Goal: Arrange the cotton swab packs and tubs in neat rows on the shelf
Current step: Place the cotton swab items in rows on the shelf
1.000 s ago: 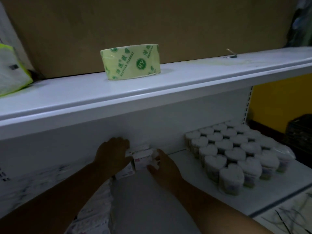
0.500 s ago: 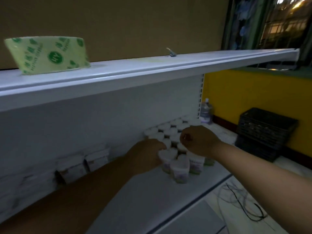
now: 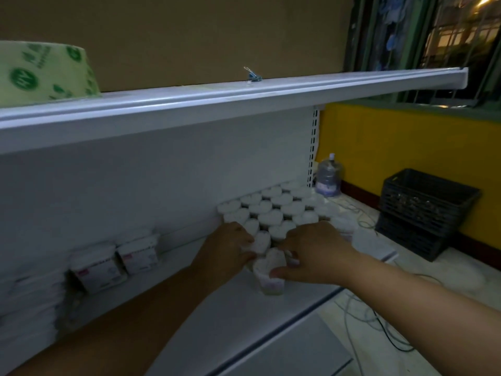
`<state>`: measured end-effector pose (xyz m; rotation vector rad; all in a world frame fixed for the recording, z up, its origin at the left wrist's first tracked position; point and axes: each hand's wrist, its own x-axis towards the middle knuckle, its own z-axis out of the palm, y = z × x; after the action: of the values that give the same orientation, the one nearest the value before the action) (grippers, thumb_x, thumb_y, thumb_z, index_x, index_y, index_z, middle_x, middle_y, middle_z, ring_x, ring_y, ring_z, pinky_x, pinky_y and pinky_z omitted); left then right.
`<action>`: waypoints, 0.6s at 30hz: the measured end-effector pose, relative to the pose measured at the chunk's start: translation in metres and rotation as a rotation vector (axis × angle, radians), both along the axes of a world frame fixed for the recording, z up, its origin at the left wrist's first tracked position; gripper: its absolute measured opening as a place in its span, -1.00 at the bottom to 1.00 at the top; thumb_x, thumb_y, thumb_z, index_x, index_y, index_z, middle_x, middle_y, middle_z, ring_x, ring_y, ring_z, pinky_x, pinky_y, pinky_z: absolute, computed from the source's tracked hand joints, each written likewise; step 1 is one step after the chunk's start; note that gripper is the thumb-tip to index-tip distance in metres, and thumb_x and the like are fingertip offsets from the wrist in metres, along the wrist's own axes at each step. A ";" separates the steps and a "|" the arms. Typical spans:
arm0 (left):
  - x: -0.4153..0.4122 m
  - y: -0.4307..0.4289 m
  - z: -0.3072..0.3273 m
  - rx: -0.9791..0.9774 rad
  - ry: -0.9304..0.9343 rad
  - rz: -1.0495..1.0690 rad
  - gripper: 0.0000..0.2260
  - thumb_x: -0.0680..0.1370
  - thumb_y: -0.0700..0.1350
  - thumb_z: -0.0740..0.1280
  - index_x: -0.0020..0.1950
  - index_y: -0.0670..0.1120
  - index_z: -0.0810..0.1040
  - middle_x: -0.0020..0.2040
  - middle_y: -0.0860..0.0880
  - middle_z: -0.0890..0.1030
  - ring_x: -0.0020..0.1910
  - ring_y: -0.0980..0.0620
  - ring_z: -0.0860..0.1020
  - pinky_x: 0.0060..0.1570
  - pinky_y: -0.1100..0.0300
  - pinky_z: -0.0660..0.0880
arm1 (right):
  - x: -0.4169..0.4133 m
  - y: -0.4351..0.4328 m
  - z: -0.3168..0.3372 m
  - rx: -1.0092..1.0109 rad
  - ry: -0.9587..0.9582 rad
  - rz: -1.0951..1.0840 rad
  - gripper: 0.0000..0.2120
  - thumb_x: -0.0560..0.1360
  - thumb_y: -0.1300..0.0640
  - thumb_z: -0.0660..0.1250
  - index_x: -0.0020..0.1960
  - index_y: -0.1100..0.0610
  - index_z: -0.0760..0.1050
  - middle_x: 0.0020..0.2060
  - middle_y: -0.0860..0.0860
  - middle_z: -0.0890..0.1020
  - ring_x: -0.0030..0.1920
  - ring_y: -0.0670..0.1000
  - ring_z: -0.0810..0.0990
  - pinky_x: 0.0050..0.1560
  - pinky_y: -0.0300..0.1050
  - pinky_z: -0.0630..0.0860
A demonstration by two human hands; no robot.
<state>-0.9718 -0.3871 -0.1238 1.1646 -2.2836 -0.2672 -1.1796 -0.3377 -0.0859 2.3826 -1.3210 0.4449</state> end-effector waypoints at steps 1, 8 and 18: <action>0.000 0.000 0.000 0.016 -0.015 -0.007 -0.69 0.36 -0.02 0.40 -0.02 -0.21 0.66 -0.07 -0.17 0.61 -0.05 0.07 0.49 -0.08 0.19 0.46 | 0.000 -0.001 -0.003 0.009 -0.018 0.003 -0.54 0.33 -0.39 0.10 -0.49 -0.06 0.41 -0.58 -0.14 0.43 -0.57 -0.20 0.32 -0.48 -0.33 -0.16; 0.003 -0.004 0.002 0.038 0.003 0.036 -0.74 0.44 -0.08 0.45 0.05 -0.19 0.65 0.00 -0.14 0.60 -0.01 -0.09 0.58 -0.04 0.27 0.44 | 0.004 -0.006 -0.018 -0.022 -0.068 0.048 -0.58 0.40 -0.28 0.10 -0.44 -0.07 0.52 -0.56 -0.12 0.50 -0.55 -0.12 0.47 -0.43 -0.41 -0.17; 0.082 0.011 0.057 0.049 -0.372 0.287 -0.41 0.52 0.23 0.09 0.46 -0.06 0.28 0.46 -0.07 0.32 0.45 -0.02 0.23 0.42 0.13 0.18 | 0.089 -0.043 0.029 0.170 -0.133 0.090 -0.60 0.56 -0.18 0.11 0.18 0.03 0.52 0.07 0.04 0.60 0.09 0.08 0.57 0.00 -0.12 0.46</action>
<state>-0.8902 -0.3764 -0.0665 1.6629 -2.3838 0.0063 -1.0903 -0.3803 -0.0570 2.6001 -1.3617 0.5446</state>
